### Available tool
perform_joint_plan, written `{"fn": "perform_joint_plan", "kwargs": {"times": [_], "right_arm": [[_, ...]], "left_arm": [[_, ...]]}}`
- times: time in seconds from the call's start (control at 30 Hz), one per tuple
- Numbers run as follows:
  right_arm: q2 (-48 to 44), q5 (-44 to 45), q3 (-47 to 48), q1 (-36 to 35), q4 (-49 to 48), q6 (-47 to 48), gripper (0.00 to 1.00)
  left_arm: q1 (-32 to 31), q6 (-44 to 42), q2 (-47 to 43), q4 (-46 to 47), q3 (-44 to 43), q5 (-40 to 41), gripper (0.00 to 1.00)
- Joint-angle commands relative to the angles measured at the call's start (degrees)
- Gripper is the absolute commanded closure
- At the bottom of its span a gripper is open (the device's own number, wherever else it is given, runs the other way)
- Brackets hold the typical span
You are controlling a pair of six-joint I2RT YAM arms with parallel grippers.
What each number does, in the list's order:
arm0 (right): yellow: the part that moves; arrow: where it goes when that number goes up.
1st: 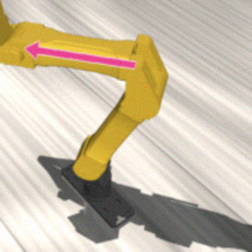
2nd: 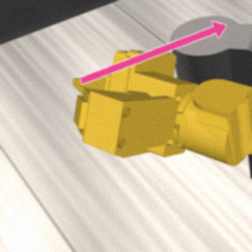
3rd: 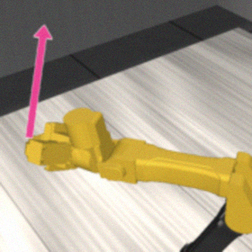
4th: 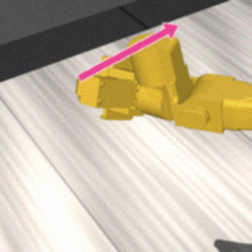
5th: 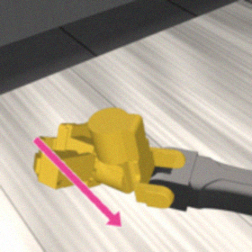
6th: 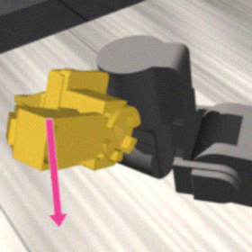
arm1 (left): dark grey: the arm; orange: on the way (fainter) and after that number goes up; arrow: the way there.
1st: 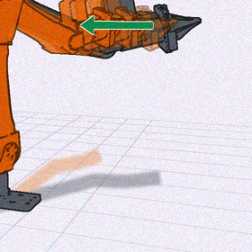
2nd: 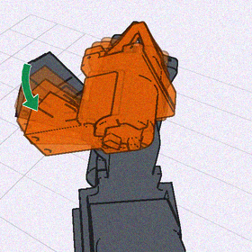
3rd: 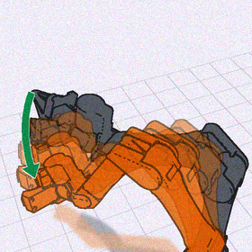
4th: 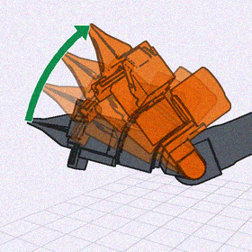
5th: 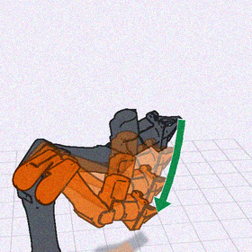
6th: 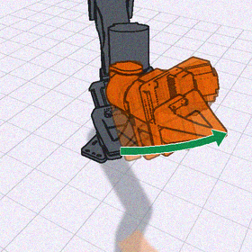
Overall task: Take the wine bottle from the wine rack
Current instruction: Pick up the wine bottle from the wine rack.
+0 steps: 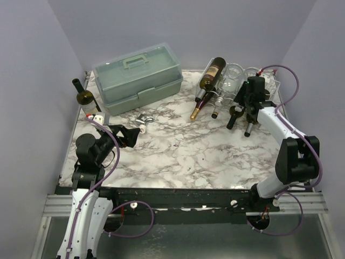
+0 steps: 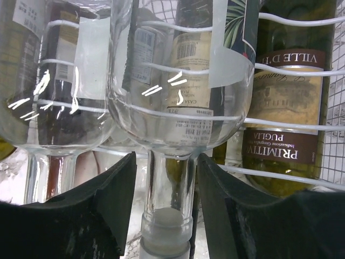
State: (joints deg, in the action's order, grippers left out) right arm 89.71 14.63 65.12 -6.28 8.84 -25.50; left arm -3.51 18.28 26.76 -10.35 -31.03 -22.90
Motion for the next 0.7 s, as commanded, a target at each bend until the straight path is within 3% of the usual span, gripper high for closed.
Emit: {"fn": "perform_joint_plan", "kwargs": {"times": [0.0,0.67], "right_arm": [[1.94,1.85,0.53,-0.22,-2.21,-1.04,0.48],[5.50,1.69,1.92,-0.21,-2.60,-2.35,0.55]], "left_arm": [[-0.18,-0.79,-0.60,0.94,0.53,1.00,0.01],[-0.19,-0.88,-0.58,0.94,0.59,1.19,0.01]]}}
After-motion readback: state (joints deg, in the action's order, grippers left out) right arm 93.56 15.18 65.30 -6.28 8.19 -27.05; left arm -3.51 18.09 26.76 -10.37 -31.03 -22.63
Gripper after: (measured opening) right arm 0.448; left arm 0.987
